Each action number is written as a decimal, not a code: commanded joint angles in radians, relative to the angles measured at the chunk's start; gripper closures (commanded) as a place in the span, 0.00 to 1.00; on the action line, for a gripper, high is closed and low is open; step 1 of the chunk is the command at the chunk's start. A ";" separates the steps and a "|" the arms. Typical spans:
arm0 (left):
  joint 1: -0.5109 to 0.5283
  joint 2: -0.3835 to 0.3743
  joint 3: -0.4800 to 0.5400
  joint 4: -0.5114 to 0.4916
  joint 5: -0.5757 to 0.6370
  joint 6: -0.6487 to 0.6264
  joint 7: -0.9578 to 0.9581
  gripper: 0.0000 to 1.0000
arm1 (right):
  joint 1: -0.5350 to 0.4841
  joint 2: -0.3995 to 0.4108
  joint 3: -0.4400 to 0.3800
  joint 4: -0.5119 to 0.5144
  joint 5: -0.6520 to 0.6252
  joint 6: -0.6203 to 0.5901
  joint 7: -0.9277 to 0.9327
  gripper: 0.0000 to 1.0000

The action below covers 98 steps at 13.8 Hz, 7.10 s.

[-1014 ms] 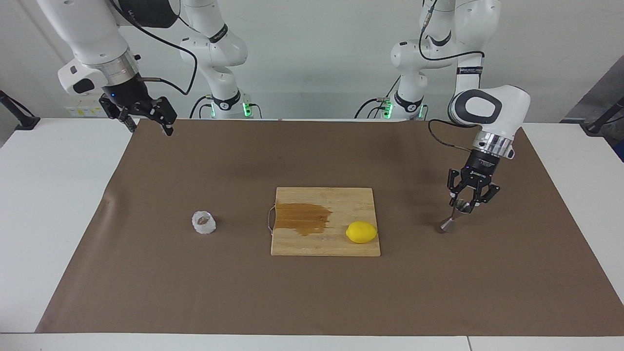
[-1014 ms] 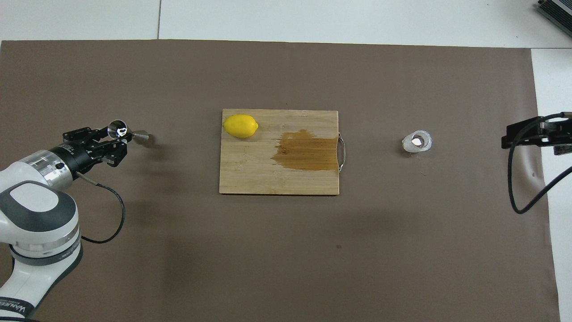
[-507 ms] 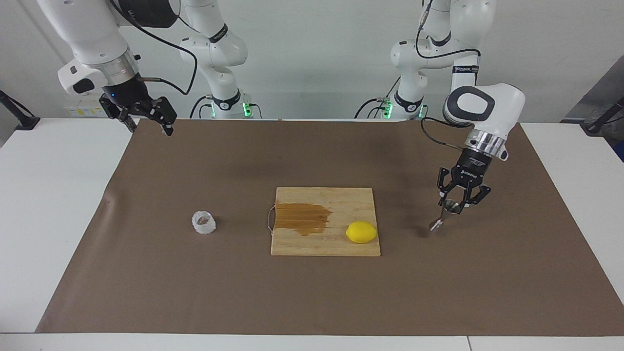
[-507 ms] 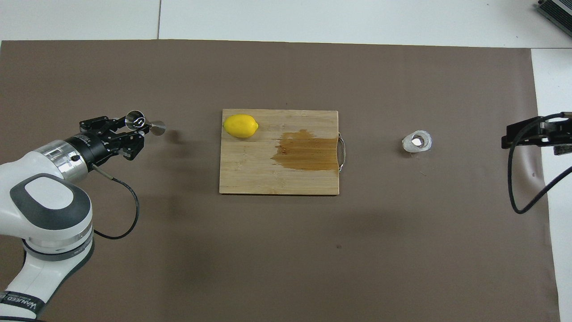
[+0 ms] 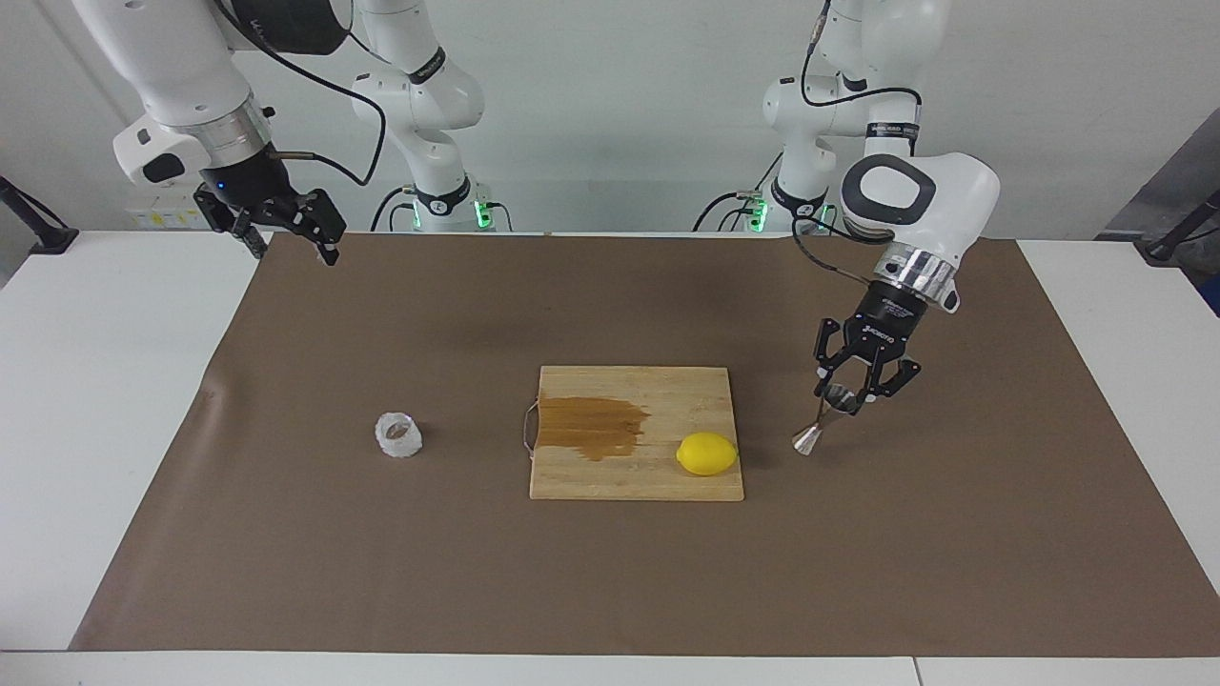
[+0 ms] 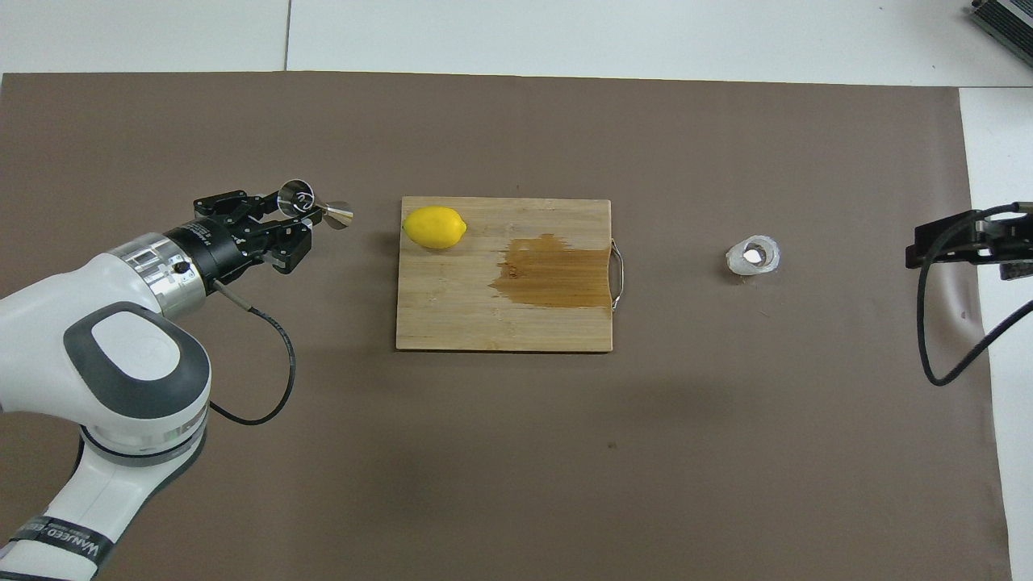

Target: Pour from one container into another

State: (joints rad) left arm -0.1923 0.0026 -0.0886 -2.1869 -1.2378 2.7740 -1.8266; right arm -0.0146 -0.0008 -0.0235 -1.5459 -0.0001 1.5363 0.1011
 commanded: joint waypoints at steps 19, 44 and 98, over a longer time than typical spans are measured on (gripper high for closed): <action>-0.461 0.187 0.013 0.185 -0.005 0.328 -0.184 1.00 | -0.010 -0.004 0.005 0.003 -0.006 -0.008 -0.024 0.00; -0.593 0.298 0.013 0.167 0.109 0.340 -0.175 0.81 | -0.010 -0.004 0.005 0.003 -0.006 -0.008 -0.024 0.00; -0.483 0.143 0.270 0.348 1.101 -0.537 0.019 0.00 | -0.010 -0.004 0.005 0.003 -0.006 -0.008 -0.024 0.00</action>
State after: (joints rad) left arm -0.6967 0.1700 0.1831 -1.8374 -0.1784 2.2965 -1.8923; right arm -0.0146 -0.0008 -0.0235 -1.5459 -0.0001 1.5363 0.1011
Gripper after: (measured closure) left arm 0.000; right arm 0.000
